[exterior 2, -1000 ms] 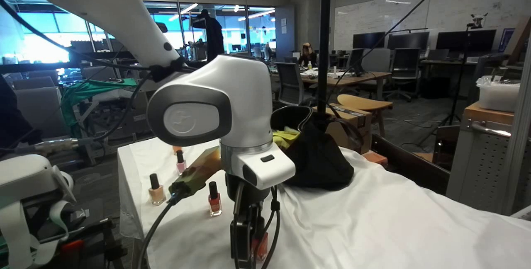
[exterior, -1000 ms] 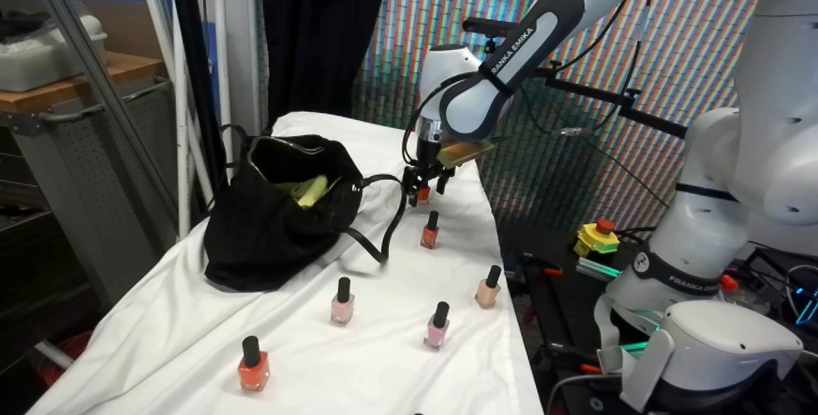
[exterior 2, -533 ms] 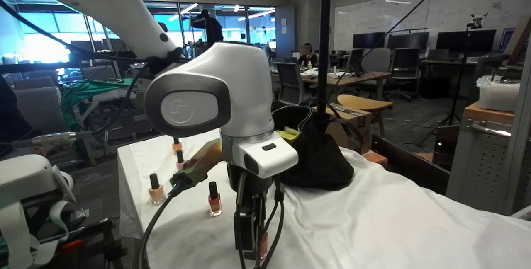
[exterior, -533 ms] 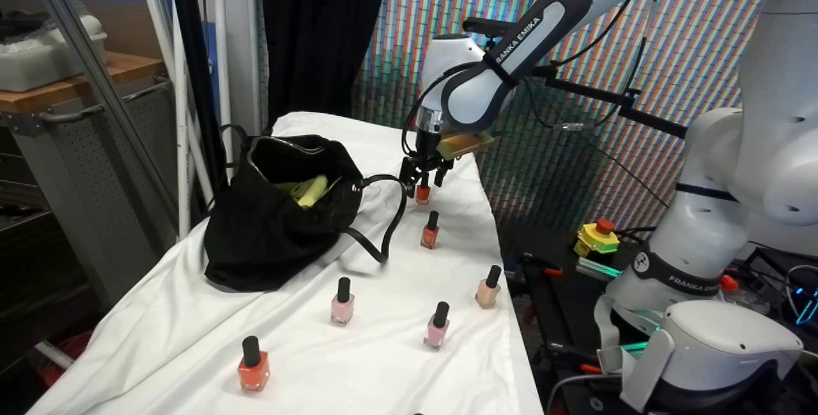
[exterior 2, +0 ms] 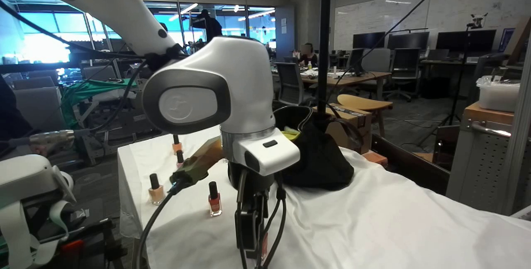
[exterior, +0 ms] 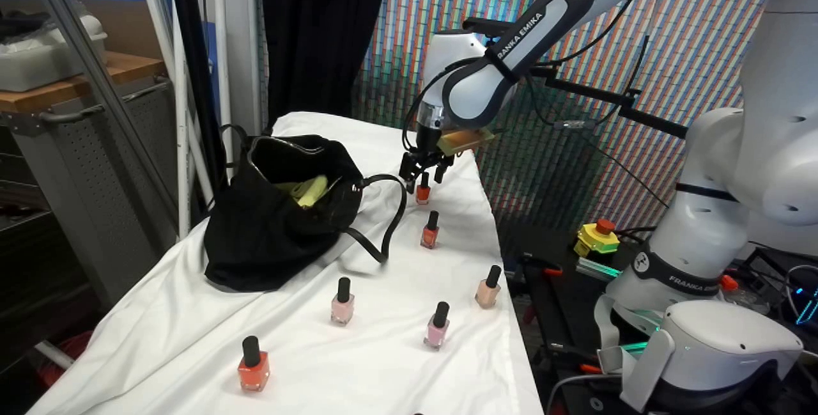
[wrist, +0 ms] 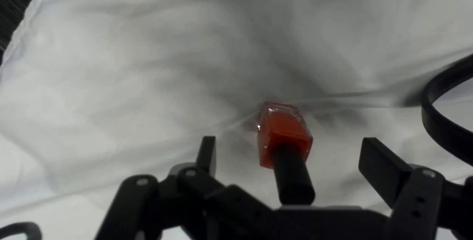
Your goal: Pick up the nail polish and put them in the bag
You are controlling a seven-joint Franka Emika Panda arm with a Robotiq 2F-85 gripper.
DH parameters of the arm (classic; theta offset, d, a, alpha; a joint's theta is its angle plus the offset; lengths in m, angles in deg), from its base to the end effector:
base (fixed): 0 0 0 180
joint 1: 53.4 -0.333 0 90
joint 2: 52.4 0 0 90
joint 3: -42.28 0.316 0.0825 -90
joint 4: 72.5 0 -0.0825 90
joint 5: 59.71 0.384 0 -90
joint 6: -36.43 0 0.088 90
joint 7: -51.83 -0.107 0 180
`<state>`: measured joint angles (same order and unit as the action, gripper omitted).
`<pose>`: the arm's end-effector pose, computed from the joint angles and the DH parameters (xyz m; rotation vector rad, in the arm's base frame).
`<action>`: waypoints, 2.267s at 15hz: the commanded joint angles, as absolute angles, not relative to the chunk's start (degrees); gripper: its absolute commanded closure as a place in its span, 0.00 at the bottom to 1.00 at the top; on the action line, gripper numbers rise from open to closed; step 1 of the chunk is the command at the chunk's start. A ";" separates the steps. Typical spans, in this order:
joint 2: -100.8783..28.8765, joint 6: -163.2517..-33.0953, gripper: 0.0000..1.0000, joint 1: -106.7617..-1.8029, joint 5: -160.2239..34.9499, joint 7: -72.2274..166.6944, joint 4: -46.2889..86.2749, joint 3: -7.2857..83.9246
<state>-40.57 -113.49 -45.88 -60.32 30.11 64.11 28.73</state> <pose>0.4735 -0.1843 0.2396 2.8834 -1.1053 0.0489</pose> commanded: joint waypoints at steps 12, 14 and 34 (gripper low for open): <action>-37.30 -112.63 0.00 -44.95 -58.03 33.53 62.73 29.82; -37.18 -112.71 0.00 -44.94 -58.04 33.56 62.81 29.84; -37.12 -113.09 0.84 -44.47 -57.10 35.56 62.14 29.87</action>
